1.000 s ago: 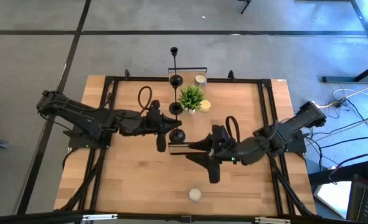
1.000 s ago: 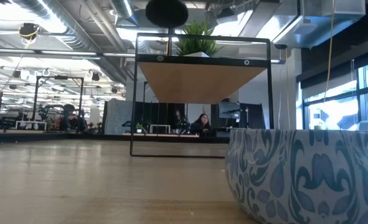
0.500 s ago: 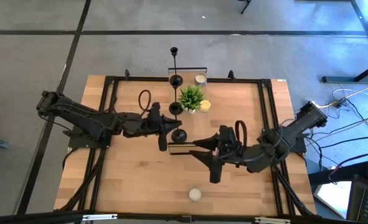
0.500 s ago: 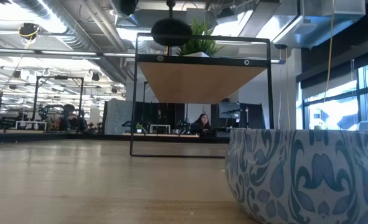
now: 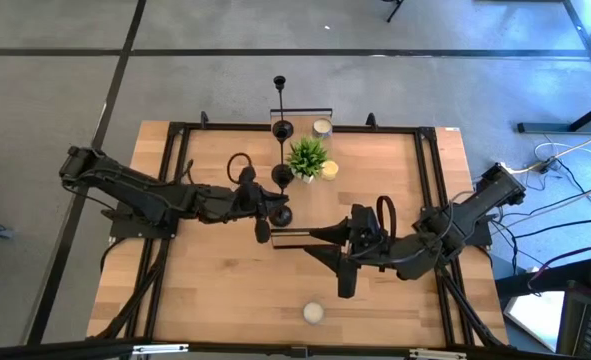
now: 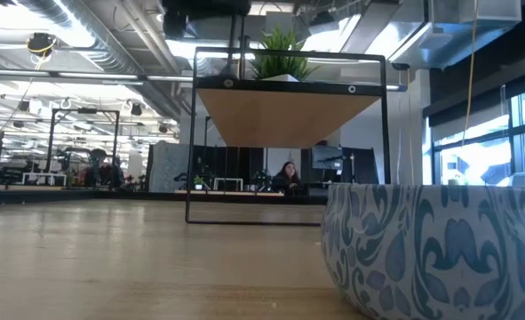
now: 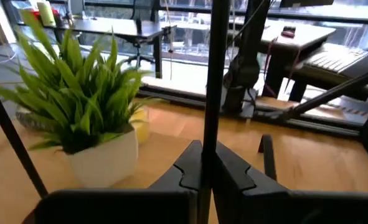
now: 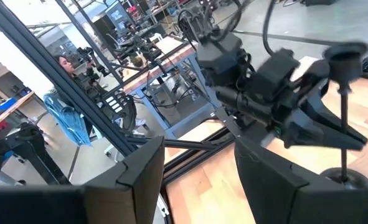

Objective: Pick & Place candle stick holders
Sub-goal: Put the candle holder on the shelf

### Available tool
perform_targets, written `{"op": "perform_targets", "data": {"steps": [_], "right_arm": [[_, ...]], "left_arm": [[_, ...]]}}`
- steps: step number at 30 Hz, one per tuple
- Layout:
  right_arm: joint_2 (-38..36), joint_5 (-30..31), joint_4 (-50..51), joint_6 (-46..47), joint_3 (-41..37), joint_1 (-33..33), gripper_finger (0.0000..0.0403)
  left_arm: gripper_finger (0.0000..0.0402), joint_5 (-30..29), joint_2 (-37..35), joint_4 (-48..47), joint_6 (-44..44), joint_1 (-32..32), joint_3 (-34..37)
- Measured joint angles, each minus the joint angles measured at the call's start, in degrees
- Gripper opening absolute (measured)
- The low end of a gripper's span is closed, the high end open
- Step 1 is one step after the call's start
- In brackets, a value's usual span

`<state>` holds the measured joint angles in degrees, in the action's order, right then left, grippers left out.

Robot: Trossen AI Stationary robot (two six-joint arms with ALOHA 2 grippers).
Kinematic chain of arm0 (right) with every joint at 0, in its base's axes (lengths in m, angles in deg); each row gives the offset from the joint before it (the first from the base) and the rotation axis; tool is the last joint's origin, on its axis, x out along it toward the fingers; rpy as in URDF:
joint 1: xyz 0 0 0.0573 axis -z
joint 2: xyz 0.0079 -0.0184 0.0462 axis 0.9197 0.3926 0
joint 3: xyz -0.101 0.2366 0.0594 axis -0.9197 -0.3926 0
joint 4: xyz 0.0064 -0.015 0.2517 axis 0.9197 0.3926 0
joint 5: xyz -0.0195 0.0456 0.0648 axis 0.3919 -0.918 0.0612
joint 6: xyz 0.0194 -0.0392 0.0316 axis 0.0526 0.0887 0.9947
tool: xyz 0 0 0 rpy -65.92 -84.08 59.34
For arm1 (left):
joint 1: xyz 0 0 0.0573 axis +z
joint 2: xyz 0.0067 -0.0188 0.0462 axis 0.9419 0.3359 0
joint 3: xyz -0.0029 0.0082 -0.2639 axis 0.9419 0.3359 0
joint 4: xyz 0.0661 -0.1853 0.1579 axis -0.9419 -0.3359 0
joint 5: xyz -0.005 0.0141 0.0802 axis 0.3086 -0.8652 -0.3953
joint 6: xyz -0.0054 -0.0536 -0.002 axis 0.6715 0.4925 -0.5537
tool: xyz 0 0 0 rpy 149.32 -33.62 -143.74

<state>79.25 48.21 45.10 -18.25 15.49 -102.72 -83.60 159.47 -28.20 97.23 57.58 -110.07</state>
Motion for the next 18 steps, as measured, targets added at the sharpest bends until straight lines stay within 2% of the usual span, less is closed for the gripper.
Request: {"op": "perform_targets", "data": {"steps": [18], "right_arm": [[0.0, -0.1, 0.2, 0.0, 0.0, 0.1, 0.0198]], "left_arm": [[0.001, 3.3, 0.3, 1.7, 1.2, 1.4, -0.2]]}}
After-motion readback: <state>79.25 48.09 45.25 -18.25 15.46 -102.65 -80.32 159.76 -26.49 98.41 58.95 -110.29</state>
